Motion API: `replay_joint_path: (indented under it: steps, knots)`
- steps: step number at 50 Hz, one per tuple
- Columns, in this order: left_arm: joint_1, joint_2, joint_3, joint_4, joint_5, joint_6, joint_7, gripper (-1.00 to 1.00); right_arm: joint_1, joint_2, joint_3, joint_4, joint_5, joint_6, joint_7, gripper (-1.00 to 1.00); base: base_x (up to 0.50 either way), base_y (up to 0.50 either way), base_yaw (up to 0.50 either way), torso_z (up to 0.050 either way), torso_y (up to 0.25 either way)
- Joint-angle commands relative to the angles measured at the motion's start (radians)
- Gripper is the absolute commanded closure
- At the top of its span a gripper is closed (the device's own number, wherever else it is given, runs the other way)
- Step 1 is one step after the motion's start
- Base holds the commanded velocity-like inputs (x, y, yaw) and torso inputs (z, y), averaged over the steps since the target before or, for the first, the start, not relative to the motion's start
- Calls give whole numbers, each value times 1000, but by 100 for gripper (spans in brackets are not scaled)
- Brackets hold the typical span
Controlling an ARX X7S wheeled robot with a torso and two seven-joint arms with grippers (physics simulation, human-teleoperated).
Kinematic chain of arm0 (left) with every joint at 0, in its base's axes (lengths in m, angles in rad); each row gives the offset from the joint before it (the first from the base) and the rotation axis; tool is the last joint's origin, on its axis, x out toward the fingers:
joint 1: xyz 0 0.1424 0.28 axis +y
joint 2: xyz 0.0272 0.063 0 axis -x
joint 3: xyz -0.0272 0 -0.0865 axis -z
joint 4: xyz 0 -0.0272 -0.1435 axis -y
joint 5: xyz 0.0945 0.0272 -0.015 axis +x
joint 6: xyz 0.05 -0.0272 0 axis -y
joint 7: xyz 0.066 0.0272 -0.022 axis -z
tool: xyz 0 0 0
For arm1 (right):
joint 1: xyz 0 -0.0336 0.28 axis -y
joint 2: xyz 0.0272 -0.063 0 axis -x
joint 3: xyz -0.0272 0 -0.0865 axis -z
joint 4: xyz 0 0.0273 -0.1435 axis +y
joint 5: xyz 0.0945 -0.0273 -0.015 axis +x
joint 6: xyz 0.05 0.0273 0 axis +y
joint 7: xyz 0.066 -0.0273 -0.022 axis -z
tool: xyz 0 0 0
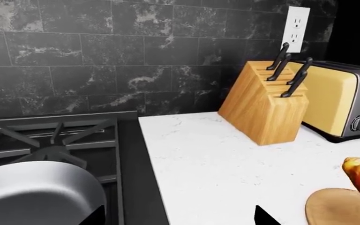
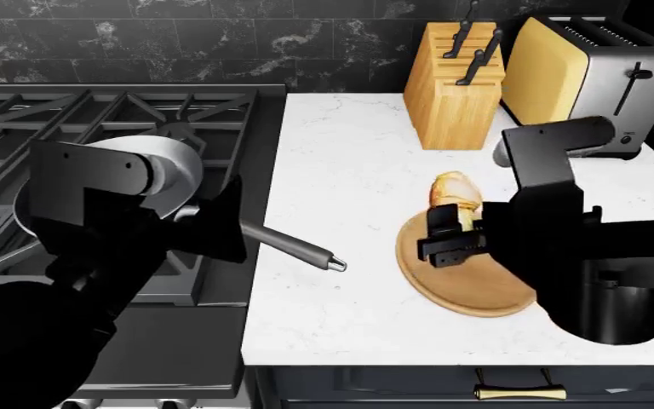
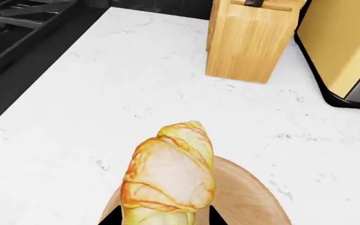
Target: Pick the croissant and place it on the pan. Then turn on the stove to warm the croissant.
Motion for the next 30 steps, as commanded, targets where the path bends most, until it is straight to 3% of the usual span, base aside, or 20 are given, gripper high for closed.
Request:
replay_joint_path:
  steps: [1, 12, 30]
  knots:
    - [-5, -4, 1, 18, -27, 14, -14, -100, 14, 60, 63, -149, 23, -25, 3, 100, 0, 0, 0, 0, 0]
    - [-19, -16, -11, 27, -50, 24, -48, -100, 35, 109, 109, -252, 115, -56, 76, 100, 0, 0, 0, 0, 0]
    - [-30, -28, 10, 16, -36, 55, -39, -100, 91, 119, 151, -271, 140, -78, 73, 100, 0, 37, 0, 0, 0]
